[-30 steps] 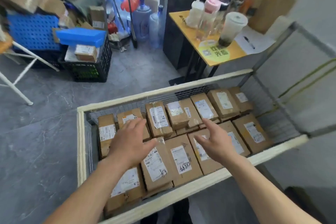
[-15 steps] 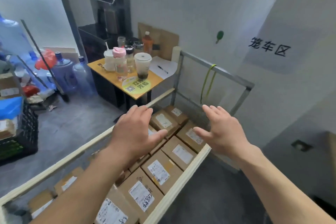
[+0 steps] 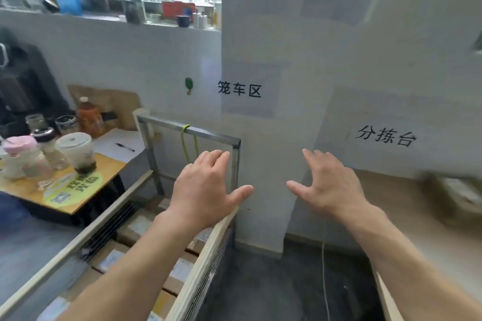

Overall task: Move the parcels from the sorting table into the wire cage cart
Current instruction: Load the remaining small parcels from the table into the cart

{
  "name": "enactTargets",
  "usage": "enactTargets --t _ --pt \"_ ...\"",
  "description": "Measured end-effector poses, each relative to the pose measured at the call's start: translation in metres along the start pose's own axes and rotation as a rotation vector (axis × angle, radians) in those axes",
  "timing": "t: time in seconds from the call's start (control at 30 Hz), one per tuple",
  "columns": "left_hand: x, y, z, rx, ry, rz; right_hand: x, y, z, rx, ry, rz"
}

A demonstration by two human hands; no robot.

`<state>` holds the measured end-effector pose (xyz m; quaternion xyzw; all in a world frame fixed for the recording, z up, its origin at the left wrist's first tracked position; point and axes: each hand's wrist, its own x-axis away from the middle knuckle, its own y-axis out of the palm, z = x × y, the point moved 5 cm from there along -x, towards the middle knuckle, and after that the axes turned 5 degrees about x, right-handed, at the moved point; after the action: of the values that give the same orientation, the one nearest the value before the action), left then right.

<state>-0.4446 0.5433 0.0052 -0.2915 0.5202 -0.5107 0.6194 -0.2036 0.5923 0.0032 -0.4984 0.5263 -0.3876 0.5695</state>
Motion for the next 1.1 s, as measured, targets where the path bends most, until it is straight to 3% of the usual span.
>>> enactTargets --t 0.4,1.1 --pt "-0.103 0.076 0.169 0.108 0.222 -0.052 -0.006 -0.034 0.199 0.030 0.242 0.066" --pt "-0.312 0.258 0.345 0.254 0.697 -0.299 -0.067 0.002 0.384 0.219 0.770 -0.002"
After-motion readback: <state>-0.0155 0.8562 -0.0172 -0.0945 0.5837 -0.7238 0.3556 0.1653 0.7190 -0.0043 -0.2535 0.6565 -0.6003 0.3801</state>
